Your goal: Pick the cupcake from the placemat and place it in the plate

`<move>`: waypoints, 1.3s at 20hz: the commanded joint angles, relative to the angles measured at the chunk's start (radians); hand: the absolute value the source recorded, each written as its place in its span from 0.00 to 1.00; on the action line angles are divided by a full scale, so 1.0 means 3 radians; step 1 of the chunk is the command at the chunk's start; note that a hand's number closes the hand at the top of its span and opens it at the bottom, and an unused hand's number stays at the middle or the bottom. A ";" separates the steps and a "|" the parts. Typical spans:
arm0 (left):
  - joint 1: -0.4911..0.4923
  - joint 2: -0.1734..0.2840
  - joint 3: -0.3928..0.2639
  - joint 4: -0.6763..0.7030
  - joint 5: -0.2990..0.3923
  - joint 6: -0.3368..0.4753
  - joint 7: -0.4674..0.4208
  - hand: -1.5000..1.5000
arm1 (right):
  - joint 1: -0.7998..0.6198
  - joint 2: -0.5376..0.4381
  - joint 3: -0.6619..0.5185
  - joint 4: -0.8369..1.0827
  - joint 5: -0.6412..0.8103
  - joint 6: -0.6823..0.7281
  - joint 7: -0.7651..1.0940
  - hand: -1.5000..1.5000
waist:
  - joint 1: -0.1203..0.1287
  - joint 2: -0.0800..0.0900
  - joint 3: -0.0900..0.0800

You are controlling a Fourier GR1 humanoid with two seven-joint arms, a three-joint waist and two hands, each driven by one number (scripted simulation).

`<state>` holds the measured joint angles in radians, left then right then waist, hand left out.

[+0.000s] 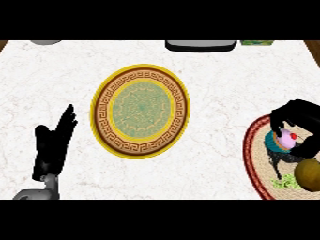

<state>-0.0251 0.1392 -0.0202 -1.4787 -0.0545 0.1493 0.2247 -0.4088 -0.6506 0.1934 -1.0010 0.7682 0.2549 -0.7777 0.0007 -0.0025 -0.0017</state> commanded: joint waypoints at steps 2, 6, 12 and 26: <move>-0.0062 0.0011 -0.0037 0.0006 -0.0022 -0.0027 0.0085 0.50 | -0.0234 0.1044 0.0227 -0.0527 0.0111 -0.0134 0.1244 1.00 | 0.0019 -0.0048 -0.0013; -0.0059 -0.0044 -0.0107 0.0027 -0.0046 -0.0032 0.0045 0.50 | -0.0331 0.1870 0.0494 -0.0566 0.0350 -0.0464 0.1964 1.00 | 0.0164 -0.0066 -0.0022; -0.0173 -0.0101 -0.0149 0.0080 -0.0066 -0.0015 0.0099 0.50 | -0.0675 0.2153 0.1001 -0.1024 0.0322 -0.0961 0.3324 1.00 | 0.0191 -0.0053 -0.0003; -0.0209 -0.0086 -0.0085 0.0209 -0.0053 -0.0053 -0.0047 0.50 | -0.2076 0.2168 0.2022 -0.0766 0.0319 -0.2099 0.6260 1.00 | 0.0200 0.0027 -0.0001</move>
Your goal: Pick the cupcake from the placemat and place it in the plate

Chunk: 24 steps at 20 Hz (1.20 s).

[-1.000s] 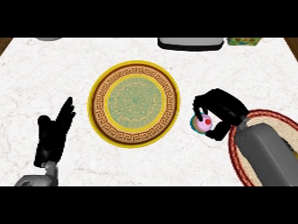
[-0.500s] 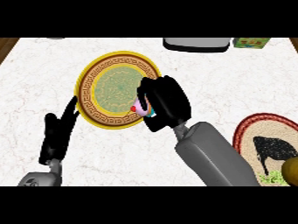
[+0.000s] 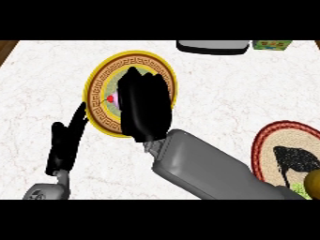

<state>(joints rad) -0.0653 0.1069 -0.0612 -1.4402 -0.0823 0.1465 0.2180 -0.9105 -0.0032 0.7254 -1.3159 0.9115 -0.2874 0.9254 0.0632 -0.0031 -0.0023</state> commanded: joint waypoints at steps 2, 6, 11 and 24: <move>0.0017 -0.0029 0.0008 0.0059 0.0006 -0.0012 -0.0090 0.50 | -0.0486 0.0010 0.0375 0.0442 -0.0230 -0.0461 0.0669 1.00 | -0.0037 0.0027 0.0002; -0.0125 0.0001 0.0095 0.0083 -0.0030 0.0061 -0.0028 0.50 | -0.0674 0.0010 0.0127 0.0871 -0.0551 -0.0354 0.0395 1.00 | -0.0084 0.0032 0.0004; -0.0056 -0.0019 0.0054 0.0108 -0.0056 0.0033 -0.0018 0.50 | -0.0853 0.0010 0.0244 0.1288 -0.0864 -0.0431 0.0270 1.00 | -0.0073 0.0034 0.0004; -0.0011 0.0002 0.0095 -0.0020 -0.0003 -0.0025 0.0036 0.50 | -0.0440 0.0011 0.0059 0.1973 -0.1991 0.0280 -0.0716 0.00 | -0.0074 0.0040 0.0007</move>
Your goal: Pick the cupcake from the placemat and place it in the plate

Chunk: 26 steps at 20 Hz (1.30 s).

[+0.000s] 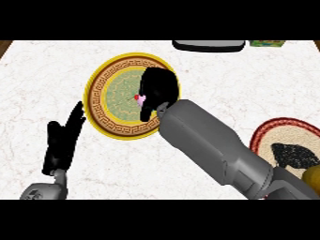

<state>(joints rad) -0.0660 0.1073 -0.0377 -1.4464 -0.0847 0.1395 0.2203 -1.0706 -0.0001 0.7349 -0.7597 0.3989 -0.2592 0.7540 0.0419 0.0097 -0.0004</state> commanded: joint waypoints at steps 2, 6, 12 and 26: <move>0.0048 0.0002 -0.0020 -0.0107 -0.0012 -0.0021 0.0032 0.50 | 0.0079 0.0000 0.0074 0.0182 -0.0347 0.0158 -0.0441 0.00 | -0.0003 -0.0006 0.0001; -0.0034 0.0029 0.0098 0.0104 0.0014 -0.0010 -0.0036 0.50 | 0.0150 0.0000 -0.0185 0.0108 -0.0354 0.0022 -0.1102 0.00 | -0.0092 -0.0013 0.0002; 0.0038 0.0035 0.0117 -0.0121 0.0032 0.0035 0.0061 0.50 | 0.0474 0.0000 -0.0856 -0.0542 -0.0895 -0.0754 -0.1726 0.00 | -0.0142 -0.0027 0.0013; 0.0166 -0.0019 0.0079 -0.0129 -0.0046 -0.0002 0.0028 0.50 | 0.1059 -0.0001 -0.1188 -0.0508 -0.1507 -0.0175 -0.2875 0.00 | -0.0105 -0.0027 0.0002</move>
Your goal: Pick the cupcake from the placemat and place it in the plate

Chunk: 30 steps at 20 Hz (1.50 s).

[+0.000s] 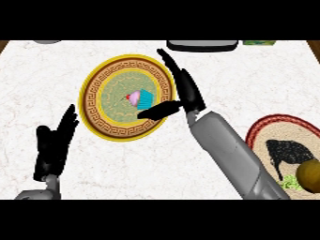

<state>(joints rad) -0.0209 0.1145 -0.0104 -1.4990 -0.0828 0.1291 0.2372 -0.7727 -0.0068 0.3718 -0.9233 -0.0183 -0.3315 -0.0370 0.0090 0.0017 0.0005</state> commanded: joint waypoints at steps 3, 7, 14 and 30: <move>0.0064 -0.0087 -0.0048 0.0039 -0.0076 0.0024 -0.0079 0.50 | 0.0277 0.0022 -0.0024 -0.0111 0.0073 0.0152 -0.0372 0.00 | -0.0015 -0.0006 -0.0002; -0.0203 -0.0020 0.0102 0.0150 0.0007 -0.0037 0.0042 0.50 | -0.0031 0.0022 0.0176 0.0113 -0.0202 -0.0163 -0.0320 0.00 | 0.0007 -0.0001 -0.0002; -0.0096 -0.0054 0.0051 0.0065 -0.0046 -0.0041 0.0029 0.50 | -0.0067 0.0023 0.0400 0.0380 -0.0054 -0.0451 -0.0151 0.00 | 0.0010 -0.0003 -0.0002; 0.0091 -0.0189 0.0009 0.0078 -0.0150 0.0021 -0.0150 0.50 | 0.0186 0.0020 0.0028 0.0488 0.0441 -0.0350 -0.0185 0.00 | -0.0010 -0.0005 -0.0002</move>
<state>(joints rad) -0.0287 0.0800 0.0065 -1.4848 -0.1114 0.1211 0.2302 -0.7334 -0.0114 0.3837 -0.7744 0.0685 -0.4299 -0.1156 0.0063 0.0003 0.0001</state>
